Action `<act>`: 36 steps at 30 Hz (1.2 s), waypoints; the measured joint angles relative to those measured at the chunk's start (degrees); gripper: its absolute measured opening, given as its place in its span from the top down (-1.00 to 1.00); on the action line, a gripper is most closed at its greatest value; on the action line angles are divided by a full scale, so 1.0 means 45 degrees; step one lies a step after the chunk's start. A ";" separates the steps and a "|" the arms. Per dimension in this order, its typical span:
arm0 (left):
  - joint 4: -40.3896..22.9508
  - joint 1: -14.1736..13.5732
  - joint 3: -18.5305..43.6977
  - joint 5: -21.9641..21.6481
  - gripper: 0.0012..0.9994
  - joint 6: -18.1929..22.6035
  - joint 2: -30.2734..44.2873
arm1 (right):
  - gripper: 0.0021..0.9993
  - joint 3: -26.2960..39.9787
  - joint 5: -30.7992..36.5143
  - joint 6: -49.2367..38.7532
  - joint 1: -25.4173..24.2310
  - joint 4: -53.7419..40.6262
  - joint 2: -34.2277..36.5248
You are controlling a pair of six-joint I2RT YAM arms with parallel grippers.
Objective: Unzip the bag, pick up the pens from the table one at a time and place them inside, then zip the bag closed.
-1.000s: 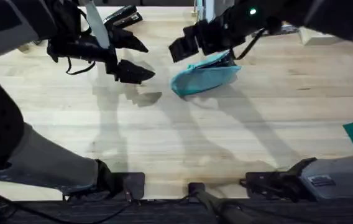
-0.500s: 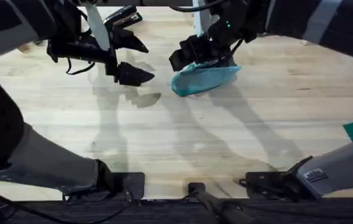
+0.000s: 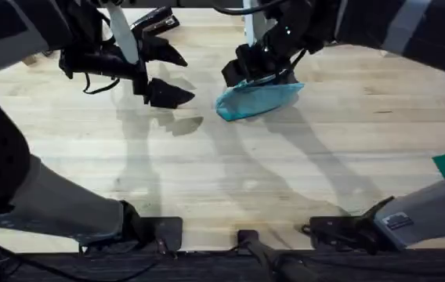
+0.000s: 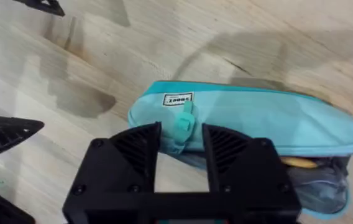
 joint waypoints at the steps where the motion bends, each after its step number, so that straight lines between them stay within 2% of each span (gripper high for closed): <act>1: -0.0001 0.0000 0.0000 0.0000 -0.99 0.0000 0.0000 | 0.43 0.0000 0.0044 -0.0002 0.0000 -0.0020 0.0000; 5: 0.0002 0.0000 0.0000 0.0000 -0.99 -0.0003 0.0000 | 0.72 0.0000 0.0044 0.0001 0.0000 -0.0152 0.0000; 9: 0.0000 0.0000 0.0000 0.0000 -0.99 0.0000 0.0000 | 0.92 0.0000 0.0091 0.0003 -0.0005 -0.0194 0.0000; 26: -0.0040 0.0000 0.0000 0.0004 -0.99 0.0000 0.0000 | 0.94 0.0019 0.0092 -0.0002 -0.0024 -0.0158 -0.0188; 36: -0.0040 -0.0066 0.0000 0.0347 -0.99 0.0000 0.0000 | 0.94 0.0282 0.0097 -0.0002 -0.0039 -0.0252 -0.0505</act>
